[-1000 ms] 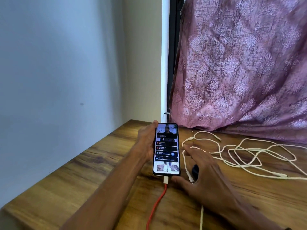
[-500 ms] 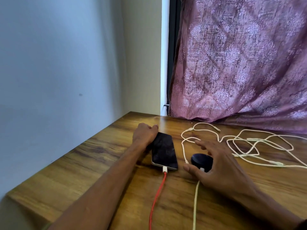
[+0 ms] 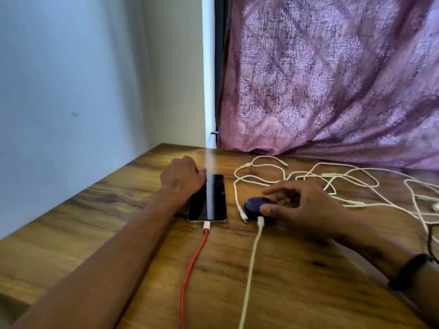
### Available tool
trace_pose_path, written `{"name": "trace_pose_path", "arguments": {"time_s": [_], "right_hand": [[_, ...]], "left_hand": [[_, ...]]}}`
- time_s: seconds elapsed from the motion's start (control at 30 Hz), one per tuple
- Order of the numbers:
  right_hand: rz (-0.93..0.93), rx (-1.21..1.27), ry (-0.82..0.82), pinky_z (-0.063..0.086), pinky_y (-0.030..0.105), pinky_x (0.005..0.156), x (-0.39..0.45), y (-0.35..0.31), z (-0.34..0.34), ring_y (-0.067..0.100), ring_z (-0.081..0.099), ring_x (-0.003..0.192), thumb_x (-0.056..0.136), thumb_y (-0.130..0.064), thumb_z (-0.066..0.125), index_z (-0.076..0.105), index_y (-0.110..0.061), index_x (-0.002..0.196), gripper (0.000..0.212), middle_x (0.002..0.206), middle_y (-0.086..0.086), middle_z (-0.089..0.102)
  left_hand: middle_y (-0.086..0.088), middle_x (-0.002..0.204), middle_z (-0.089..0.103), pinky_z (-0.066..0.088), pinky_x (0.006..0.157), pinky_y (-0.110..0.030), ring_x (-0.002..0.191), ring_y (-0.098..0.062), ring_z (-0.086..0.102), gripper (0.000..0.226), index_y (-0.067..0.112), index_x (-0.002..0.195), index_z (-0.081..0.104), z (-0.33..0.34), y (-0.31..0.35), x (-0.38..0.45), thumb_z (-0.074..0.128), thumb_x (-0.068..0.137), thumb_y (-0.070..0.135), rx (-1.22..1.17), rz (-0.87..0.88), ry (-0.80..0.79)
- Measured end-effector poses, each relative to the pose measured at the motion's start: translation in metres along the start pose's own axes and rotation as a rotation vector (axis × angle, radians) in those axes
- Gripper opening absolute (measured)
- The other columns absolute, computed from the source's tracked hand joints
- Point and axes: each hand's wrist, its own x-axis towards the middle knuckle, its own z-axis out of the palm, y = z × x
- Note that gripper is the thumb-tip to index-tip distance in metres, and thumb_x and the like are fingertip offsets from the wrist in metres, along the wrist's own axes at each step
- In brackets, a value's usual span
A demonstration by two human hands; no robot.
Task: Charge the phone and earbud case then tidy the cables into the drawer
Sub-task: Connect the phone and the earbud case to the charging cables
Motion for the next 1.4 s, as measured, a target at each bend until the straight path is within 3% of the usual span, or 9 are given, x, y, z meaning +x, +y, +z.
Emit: {"name": "trace_pose_path", "arguments": {"time_s": [0.17,0.27,0.37,0.53,0.73,0.87,1.03,1.17,1.4], "right_hand": [[-0.065,-0.115,0.001,0.053,0.011,0.071,0.0,0.001,-0.006,0.002,0.068,0.076,0.09,-0.009,0.076,0.076,-0.03,0.104,0.025,0.088,-0.002,0.078],[-0.108,-0.052,-0.125,0.059,0.029,0.093,-0.002,-0.005,-0.015,0.007,0.073,0.1,0.09,0.003,0.07,0.076,-0.028,0.111,0.037,0.105,-0.007,0.078],[-0.162,-0.03,-0.339,0.057,0.034,0.097,-0.007,-0.011,-0.024,0.006,0.064,0.121,0.082,-0.018,0.086,0.072,-0.03,0.126,0.048,0.127,-0.011,0.07],[-0.215,-0.233,-0.351,0.055,0.03,0.099,-0.006,-0.014,-0.017,0.004,0.065,0.117,0.082,-0.026,0.087,0.069,-0.033,0.13,0.052,0.124,-0.018,0.07],[-0.14,-0.025,-0.368,0.054,0.024,0.1,-0.01,-0.01,-0.02,0.006,0.067,0.117,0.094,-0.016,0.072,0.067,-0.035,0.129,0.04,0.124,-0.02,0.072],[-0.058,0.164,-0.349,0.051,0.014,0.093,-0.009,-0.005,-0.022,0.003,0.066,0.118,0.096,-0.008,0.066,0.067,-0.017,0.131,0.037,0.123,-0.014,0.074],[0.025,0.323,-0.315,0.052,0.028,0.101,-0.007,-0.001,-0.022,0.017,0.068,0.117,0.092,-0.021,0.068,0.07,-0.018,0.128,0.036,0.119,0.006,0.076],[0.039,0.362,-0.175,0.058,0.037,0.088,-0.004,-0.001,-0.016,0.025,0.071,0.091,0.083,-0.037,0.073,0.074,-0.018,0.118,0.04,0.105,0.018,0.077],[0.009,0.529,0.014,0.064,0.04,0.082,-0.006,-0.012,-0.016,0.03,0.076,0.097,0.076,-0.022,0.082,0.072,-0.007,0.112,0.04,0.104,0.016,0.078]], "left_hand": [[0.0,0.089,0.073,0.054,0.069,-0.025,0.077,-0.013,0.067,0.026,0.018,0.099,0.078,-0.027,0.016,-0.007,0.064,0.096,0.039,-0.068,0.245,0.046],[0.012,0.088,0.069,0.038,0.055,-0.004,0.065,0.006,0.059,0.017,0.025,0.107,0.079,-0.045,0.033,-0.014,0.068,0.096,0.033,-0.198,0.459,-0.119],[0.013,0.089,0.073,0.04,0.056,0.0,0.069,0.014,0.06,0.015,0.028,0.107,0.079,-0.04,0.037,-0.017,0.069,0.095,0.029,-0.256,0.567,-0.158],[0.016,0.082,0.072,0.039,0.061,-0.001,0.071,0.01,0.063,0.014,0.025,0.107,0.079,-0.038,0.042,-0.024,0.072,0.094,0.025,-0.324,0.657,-0.29],[0.002,0.108,0.076,0.061,0.083,-0.029,0.095,-0.016,0.073,0.033,0.023,0.12,0.074,-0.054,0.041,-0.03,0.073,0.091,0.006,-0.531,0.602,-0.768],[0.007,0.118,0.07,0.061,0.092,-0.041,0.105,-0.027,0.07,0.051,0.035,0.127,0.068,-0.058,0.042,-0.031,0.081,0.085,0.008,-0.551,0.568,-0.886],[-0.002,0.115,0.069,0.062,0.08,-0.034,0.097,-0.021,0.073,0.066,0.034,0.129,0.062,-0.054,0.052,-0.04,0.091,0.073,0.014,-0.596,0.546,-0.856],[-0.005,0.106,0.076,0.061,0.073,-0.027,0.089,-0.023,0.076,0.065,0.026,0.129,0.059,-0.052,0.058,-0.046,0.09,0.074,0.009,-0.678,0.545,-0.774],[-0.006,0.104,0.076,0.06,0.074,-0.027,0.083,-0.021,0.078,0.068,0.02,0.131,0.058,-0.056,0.063,-0.05,0.087,0.074,-0.002,-0.844,0.539,-0.643]]}}
